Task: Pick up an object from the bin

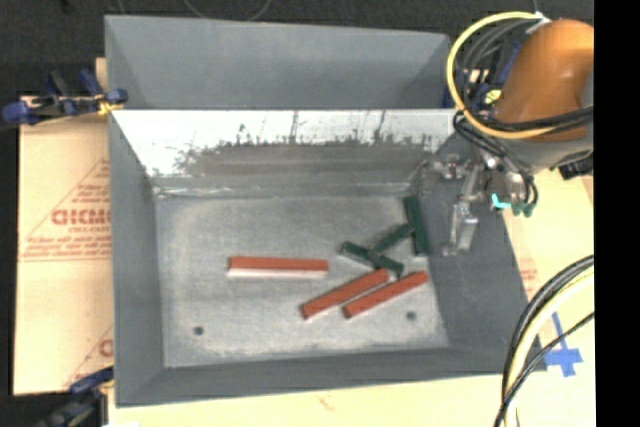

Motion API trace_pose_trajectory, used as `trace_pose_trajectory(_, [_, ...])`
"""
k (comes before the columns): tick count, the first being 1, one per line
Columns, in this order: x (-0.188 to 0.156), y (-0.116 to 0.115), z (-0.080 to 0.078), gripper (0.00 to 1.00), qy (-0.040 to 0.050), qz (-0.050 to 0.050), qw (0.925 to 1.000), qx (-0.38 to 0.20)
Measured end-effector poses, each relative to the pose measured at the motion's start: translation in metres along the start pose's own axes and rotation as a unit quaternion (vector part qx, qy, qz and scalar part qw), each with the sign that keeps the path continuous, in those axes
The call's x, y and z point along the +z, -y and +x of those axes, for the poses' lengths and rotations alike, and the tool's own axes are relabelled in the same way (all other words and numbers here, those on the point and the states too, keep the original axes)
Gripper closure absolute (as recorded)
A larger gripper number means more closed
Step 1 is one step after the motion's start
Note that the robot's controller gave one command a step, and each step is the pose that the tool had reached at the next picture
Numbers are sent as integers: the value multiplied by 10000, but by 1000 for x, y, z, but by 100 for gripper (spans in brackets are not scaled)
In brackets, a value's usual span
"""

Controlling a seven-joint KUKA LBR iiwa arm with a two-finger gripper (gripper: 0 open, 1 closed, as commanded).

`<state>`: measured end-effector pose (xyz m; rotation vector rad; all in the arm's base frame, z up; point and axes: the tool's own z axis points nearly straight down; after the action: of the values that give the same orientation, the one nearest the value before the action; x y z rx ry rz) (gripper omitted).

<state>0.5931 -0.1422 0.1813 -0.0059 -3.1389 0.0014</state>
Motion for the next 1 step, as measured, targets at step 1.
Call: trace_pose_trajectory(1, [114, -5, 0, 0, 11, 0, 9998, -183])
